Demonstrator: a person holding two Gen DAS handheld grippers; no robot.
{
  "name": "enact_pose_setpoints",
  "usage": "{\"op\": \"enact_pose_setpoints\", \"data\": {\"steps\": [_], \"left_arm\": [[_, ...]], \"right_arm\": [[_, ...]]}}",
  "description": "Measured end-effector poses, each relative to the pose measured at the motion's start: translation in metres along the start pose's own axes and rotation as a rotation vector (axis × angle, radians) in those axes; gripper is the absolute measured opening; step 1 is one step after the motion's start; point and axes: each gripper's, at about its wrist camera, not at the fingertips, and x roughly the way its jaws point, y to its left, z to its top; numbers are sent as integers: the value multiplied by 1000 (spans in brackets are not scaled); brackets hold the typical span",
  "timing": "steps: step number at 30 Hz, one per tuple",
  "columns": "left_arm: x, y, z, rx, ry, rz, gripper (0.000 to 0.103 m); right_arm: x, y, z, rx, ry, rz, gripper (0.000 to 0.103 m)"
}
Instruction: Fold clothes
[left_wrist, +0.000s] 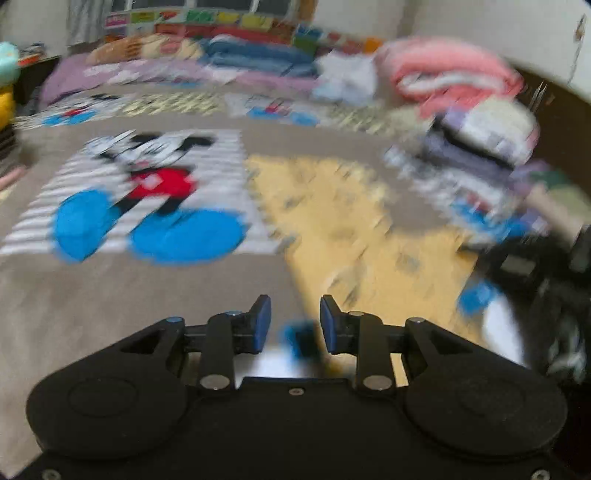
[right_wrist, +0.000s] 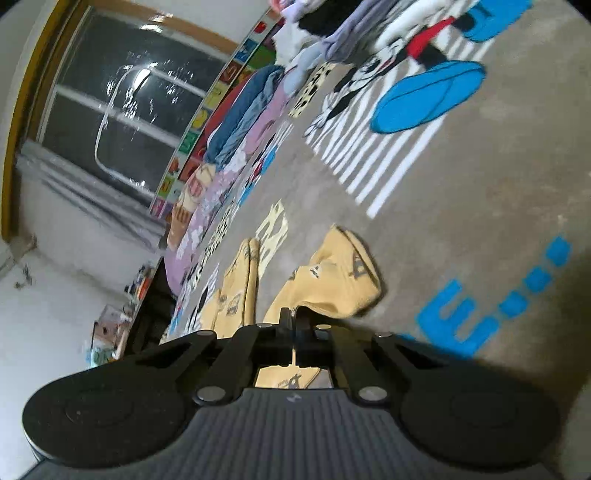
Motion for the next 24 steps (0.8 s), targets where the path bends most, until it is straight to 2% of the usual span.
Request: {"op": "enact_pose_setpoints", "data": {"steps": [2, 3, 4, 6, 9, 14, 15, 16, 17, 21, 24], "left_arm": [[17, -11, 2, 81, 4, -50, 26], [29, -14, -1, 121, 45, -23, 26], [42, -16, -6, 161, 94, 14, 22], [44, -5, -10, 122, 92, 41, 22], [25, -1, -4, 112, 40, 16, 20], [21, -11, -9, 184, 43, 4, 20], [21, -12, -10, 199, 44, 2, 20], [20, -14, -11, 214, 45, 0, 21], [20, -16, -12, 229, 46, -2, 22], [18, -24, -16, 290, 51, -11, 22], [14, -29, -22, 325, 54, -24, 22]], "right_arm": [[1, 2, 0, -9, 2, 2, 6], [2, 3, 0, -14, 3, 2, 7], [2, 4, 1, -20, 2, 1, 7], [-1, 8, 2, -34, -13, -12, 7], [-13, 12, 6, -60, -64, -45, 7], [-31, 6, 18, -51, -139, -81, 10], [-31, 4, 20, -52, -147, -99, 16], [-31, 1, 20, -53, -148, -121, 30], [-30, -3, 19, -50, -146, -141, 35], [-25, -1, 17, -99, -145, -186, 35], [-24, 5, 14, -134, -149, -191, 46]]}}
